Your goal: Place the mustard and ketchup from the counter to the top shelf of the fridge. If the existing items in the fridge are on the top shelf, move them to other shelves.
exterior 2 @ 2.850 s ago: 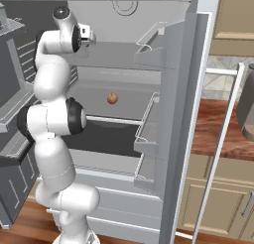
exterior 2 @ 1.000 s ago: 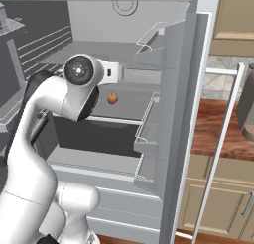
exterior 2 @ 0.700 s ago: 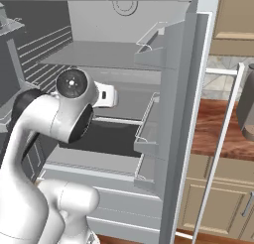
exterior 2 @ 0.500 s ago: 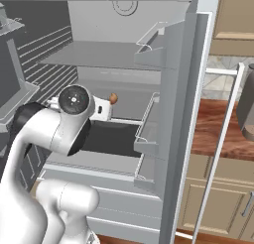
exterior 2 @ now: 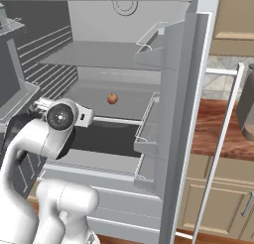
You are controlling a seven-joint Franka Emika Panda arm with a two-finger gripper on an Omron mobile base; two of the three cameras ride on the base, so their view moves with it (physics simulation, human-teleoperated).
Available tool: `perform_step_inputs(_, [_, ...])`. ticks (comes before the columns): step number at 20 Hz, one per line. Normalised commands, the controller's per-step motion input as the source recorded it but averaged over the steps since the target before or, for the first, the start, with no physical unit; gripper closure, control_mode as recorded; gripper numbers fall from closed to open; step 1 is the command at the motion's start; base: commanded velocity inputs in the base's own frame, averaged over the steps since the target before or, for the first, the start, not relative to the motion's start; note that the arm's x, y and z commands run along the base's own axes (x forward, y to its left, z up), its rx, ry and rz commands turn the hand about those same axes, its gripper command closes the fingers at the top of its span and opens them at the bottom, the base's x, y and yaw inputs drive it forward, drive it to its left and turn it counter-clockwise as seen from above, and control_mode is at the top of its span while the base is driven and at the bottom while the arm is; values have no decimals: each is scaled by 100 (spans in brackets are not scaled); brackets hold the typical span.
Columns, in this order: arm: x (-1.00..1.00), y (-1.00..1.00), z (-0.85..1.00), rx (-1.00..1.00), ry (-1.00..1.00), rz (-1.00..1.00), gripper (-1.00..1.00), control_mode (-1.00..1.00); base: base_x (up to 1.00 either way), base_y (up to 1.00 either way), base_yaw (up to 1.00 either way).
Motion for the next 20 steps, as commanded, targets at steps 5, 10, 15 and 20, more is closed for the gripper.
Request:
perform_step_inputs(5, [76, 26, 25, 0, 0, 0, 100, -100, 0, 0, 0])
perform_step_inputs(10, [66, -10, -3, -3, 2, 6, 100, -100, 0, 0, 0])
perform_step_inputs(15, [16, 6, -29, -6, 4, 1, 100, -100, 0, 0, 0])
perform_step_inputs(20, [48, 5, -20, -3, 0, 0, 100, -100, 0, 0, 0])
